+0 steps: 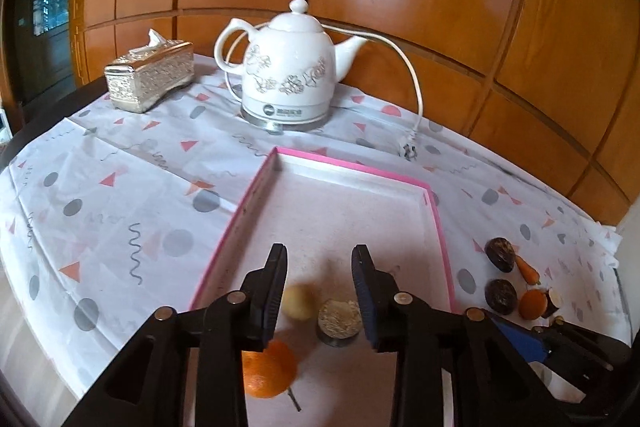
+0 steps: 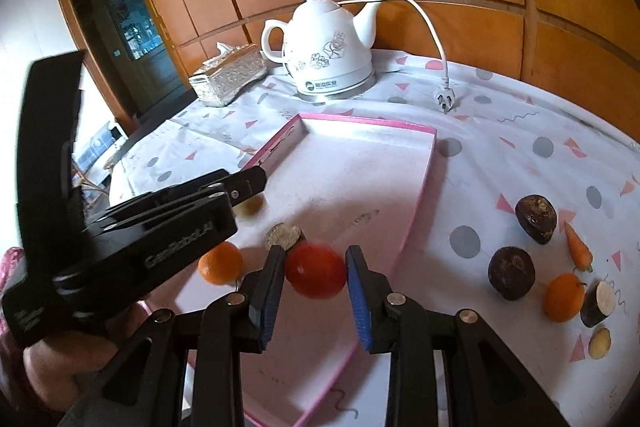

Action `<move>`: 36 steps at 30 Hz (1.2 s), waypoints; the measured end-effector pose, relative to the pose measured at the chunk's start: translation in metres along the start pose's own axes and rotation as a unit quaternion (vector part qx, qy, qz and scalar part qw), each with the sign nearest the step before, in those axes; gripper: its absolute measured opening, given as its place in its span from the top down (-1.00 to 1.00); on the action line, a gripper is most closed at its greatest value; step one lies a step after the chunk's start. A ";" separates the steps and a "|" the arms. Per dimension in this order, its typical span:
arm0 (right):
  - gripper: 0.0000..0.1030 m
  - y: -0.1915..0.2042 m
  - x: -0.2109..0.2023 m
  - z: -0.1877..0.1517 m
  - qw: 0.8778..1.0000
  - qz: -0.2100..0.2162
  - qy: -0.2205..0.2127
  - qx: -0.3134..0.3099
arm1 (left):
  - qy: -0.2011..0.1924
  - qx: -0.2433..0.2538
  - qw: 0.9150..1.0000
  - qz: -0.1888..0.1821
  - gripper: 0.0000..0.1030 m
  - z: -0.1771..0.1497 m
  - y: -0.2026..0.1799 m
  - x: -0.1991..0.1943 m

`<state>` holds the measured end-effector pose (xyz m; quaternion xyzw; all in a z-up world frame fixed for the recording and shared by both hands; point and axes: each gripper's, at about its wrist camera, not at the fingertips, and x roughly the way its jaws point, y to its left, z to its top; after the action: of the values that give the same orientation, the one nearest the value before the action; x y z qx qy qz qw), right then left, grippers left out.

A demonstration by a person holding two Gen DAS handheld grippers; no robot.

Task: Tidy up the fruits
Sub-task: 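Carry the potato and tomato into the pink tray and lower them, then open both grippers to release the potato and tomato in the tray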

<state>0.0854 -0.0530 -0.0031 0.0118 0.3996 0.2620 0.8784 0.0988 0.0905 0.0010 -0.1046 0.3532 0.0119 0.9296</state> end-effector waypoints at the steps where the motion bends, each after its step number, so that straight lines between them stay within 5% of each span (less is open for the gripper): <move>1: 0.36 0.002 0.001 -0.001 1.000 0.002 0.000 0.000 | 0.000 -0.002 1.000 0.002 0.33 -0.001 0.000 -0.001; 22: 0.26 -0.027 -0.029 -0.026 0.997 -0.050 -0.032 0.040 | 0.005 0.006 1.000 -0.002 -0.04 -0.040 -0.021 -0.028; 36: 0.27 -0.087 -0.062 -0.068 0.986 -0.119 -0.043 0.108 | 0.012 0.046 0.998 -0.041 -0.06 -0.049 -0.057 -0.036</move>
<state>0.0427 -0.1697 -0.0258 0.0696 0.3861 0.1099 0.9132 0.0455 0.0265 -0.0007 -0.0764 0.3595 -0.0441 0.9290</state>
